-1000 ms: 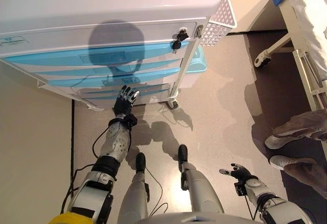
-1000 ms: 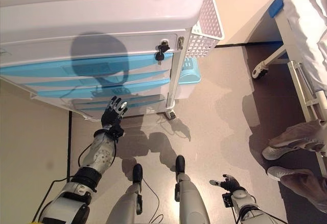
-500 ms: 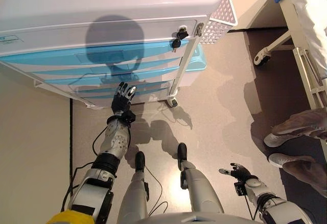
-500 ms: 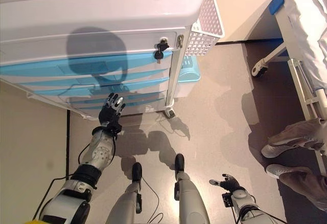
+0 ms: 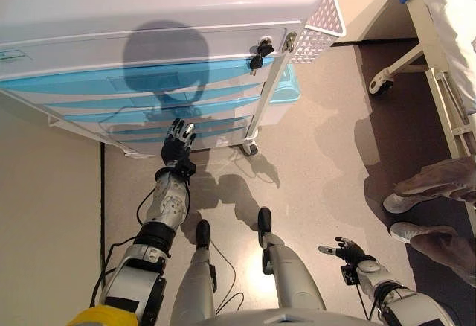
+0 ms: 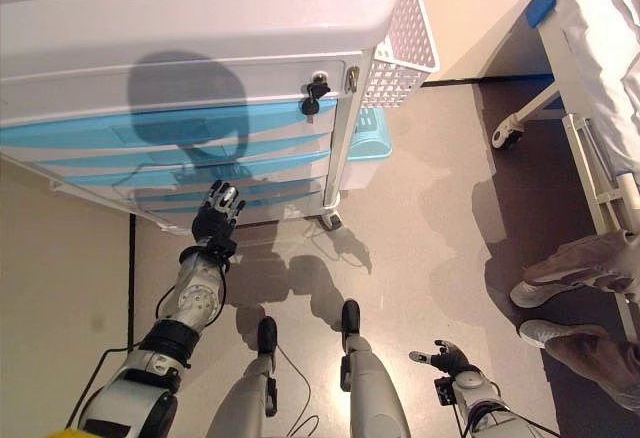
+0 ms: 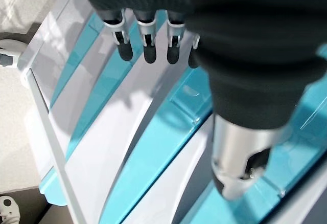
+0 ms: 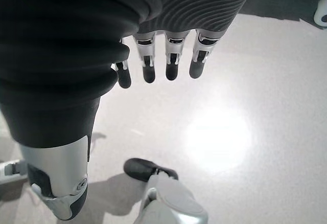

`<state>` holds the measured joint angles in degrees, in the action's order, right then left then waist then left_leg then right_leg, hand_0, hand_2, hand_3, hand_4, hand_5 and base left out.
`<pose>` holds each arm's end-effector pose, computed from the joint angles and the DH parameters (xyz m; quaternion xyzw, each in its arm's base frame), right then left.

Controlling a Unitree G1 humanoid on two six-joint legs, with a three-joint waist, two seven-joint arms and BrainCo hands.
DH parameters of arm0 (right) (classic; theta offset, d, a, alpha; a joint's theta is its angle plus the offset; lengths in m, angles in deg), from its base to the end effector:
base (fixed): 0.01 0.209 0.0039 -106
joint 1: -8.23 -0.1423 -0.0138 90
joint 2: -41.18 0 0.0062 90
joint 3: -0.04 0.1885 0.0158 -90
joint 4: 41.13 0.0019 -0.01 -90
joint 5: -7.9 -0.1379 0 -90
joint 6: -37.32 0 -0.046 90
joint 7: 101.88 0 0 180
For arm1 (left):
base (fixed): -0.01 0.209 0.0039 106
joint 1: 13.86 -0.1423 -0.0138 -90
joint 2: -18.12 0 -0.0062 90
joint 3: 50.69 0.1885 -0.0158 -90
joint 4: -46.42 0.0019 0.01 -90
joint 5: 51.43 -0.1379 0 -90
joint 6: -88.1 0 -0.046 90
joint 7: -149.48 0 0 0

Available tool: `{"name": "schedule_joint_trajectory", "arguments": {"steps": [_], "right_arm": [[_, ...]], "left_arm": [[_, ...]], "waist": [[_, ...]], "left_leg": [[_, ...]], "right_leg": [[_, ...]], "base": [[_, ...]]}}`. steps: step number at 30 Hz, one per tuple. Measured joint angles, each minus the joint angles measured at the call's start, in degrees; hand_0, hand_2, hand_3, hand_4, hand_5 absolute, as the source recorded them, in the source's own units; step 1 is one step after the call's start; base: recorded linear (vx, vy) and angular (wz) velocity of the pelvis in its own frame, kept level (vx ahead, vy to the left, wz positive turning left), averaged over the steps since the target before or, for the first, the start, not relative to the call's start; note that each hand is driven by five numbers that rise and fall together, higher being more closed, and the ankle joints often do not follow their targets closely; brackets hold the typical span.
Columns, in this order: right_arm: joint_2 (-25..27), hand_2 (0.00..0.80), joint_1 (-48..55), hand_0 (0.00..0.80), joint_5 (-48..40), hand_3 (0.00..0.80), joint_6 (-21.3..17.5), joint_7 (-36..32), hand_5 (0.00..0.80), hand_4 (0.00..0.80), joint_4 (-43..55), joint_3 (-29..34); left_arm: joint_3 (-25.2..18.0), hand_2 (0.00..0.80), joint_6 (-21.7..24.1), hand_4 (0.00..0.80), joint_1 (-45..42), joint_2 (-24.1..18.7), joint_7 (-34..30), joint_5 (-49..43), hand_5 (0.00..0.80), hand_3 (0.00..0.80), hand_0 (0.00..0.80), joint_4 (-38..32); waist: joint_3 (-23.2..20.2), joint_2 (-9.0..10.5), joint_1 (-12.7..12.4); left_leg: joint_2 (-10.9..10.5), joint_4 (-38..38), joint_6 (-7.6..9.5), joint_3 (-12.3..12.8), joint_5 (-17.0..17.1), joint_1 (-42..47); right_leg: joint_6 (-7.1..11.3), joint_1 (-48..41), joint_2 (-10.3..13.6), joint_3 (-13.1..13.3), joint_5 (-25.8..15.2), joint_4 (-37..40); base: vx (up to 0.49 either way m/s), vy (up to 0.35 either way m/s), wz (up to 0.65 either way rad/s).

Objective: Open the drawer and pick up the medicine

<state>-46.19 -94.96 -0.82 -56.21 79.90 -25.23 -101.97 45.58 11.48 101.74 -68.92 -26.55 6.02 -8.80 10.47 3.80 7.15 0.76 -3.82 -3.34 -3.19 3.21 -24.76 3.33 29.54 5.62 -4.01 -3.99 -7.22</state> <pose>0.1477 -0.2478 -0.0918 -0.1518 0.4784 -0.0587 0.8629 0.2852 0.1787 0.0434 -0.3452 0.0016 0.0715 0.9358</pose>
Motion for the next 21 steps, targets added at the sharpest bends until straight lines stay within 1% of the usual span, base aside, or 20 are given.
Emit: {"name": "schedule_joint_trajectory", "arguments": {"steps": [7,18,21], "right_arm": [[-0.02,0.0,0.02,0.0,0.0,0.0,-0.08,-0.06,0.0,0.0,-0.01,0.01],[-0.09,0.0,0.07,0.0,0.01,0.0,-0.18,-0.12,0.0,0.0,-0.07,0.02],[-0.19,0.0,0.07,0.0,0.0,0.0,-0.22,-0.11,0.0,0.0,-0.05,0.02]], "left_arm": [[-2.87,0.0,1.74,0.0,0.08,0.84,-1.16,4.33,0.0,0.0,0.0,-0.84],[-3.09,0.0,2.36,0.0,0.09,0.77,-1.45,5.54,0.0,0.0,0.0,-1.51],[-4.29,0.0,2.74,0.0,0.57,0.76,-1.68,5.94,0.0,0.0,0.0,0.35]], "waist": [[-0.02,0.38,0.06],[0.03,0.47,-0.05],[0.03,0.47,-0.05]], "left_leg": [[0.0,0.05,0.0,0.04,0.0,-0.42],[-0.01,0.01,0.01,0.05,-0.01,-0.51],[-0.01,0.0,0.01,0.07,-0.01,-0.5]], "right_leg": [[-0.05,0.44,-0.02,0.1,-0.04,0.04],[-0.01,0.52,-0.03,0.08,-0.02,0.02],[-0.16,0.52,-0.04,0.11,-0.14,0.02]], "base": [[0.0,0.0,0.0],[0.0,0.0,0.0],[0.0,0.0,0.0]]}}
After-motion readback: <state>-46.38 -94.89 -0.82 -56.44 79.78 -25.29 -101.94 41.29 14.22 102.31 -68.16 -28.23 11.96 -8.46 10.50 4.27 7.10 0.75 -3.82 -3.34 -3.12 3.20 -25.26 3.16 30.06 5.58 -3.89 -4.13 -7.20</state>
